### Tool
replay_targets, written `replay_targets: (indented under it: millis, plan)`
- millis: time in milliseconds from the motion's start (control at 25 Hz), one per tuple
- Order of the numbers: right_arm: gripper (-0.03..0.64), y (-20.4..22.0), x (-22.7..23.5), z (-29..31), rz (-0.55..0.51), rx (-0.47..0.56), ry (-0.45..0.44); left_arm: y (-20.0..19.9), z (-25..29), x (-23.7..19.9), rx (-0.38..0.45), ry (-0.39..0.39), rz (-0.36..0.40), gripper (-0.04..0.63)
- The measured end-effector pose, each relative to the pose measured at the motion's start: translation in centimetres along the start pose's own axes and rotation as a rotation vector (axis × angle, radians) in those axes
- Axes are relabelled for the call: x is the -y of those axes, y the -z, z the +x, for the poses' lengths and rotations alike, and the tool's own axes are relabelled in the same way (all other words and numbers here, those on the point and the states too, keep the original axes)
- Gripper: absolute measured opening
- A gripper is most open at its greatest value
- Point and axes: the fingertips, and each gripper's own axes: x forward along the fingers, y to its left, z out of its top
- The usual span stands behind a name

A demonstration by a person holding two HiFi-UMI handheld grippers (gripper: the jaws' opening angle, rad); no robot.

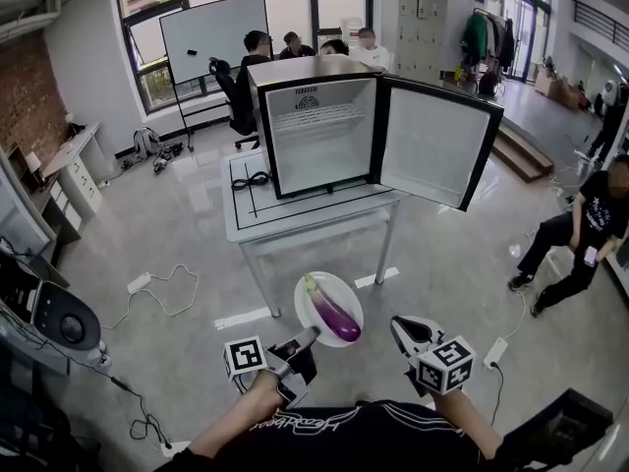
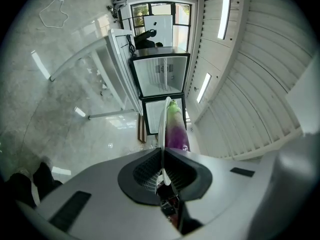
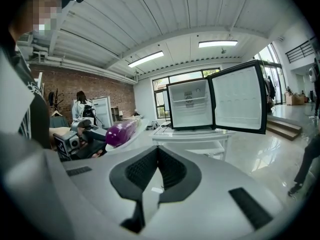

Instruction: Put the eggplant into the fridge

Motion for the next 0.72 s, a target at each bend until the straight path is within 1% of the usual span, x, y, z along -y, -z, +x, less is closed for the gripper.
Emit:
replay_targets:
  millis: [240,360,440,560,640,720]
  plan:
    - [0.008,-0.9,1.4,1.8,-0.023,-0.003,-0.020,-1.6,1.6,-0.2,0.010,-0.005,0.013,0.025]
    - [0.008,-1.2,2.3,3.7,-0.013,0.001,-0.038,-2.8,2.6,-0.2,0.012,-0.002,0.016,0.025]
    - [0.008,-1.8,3.0,5.1,0.000,0.006,-0.050,-3.9,3.5,-0.7,0.019,-0.023,0.022,0.025]
    - [0.008,-2.4,5.1,7.4,0.003,0.005,-0.065,-5.9,5.5,-1.3,0.031,-0.039,0.014,0.025]
    - [0.008,-2.8,7.0,9.2,0.009,0.004,-0.073,-7.5,7.3,-1.6,0.035,-0.040,0.007,0.025]
    - [0.008,-3.2,9.1,11.0,0.019,0.000,-0.077,-9.2,9.2,-2.2,0.039,-0.058,0.008,0.025]
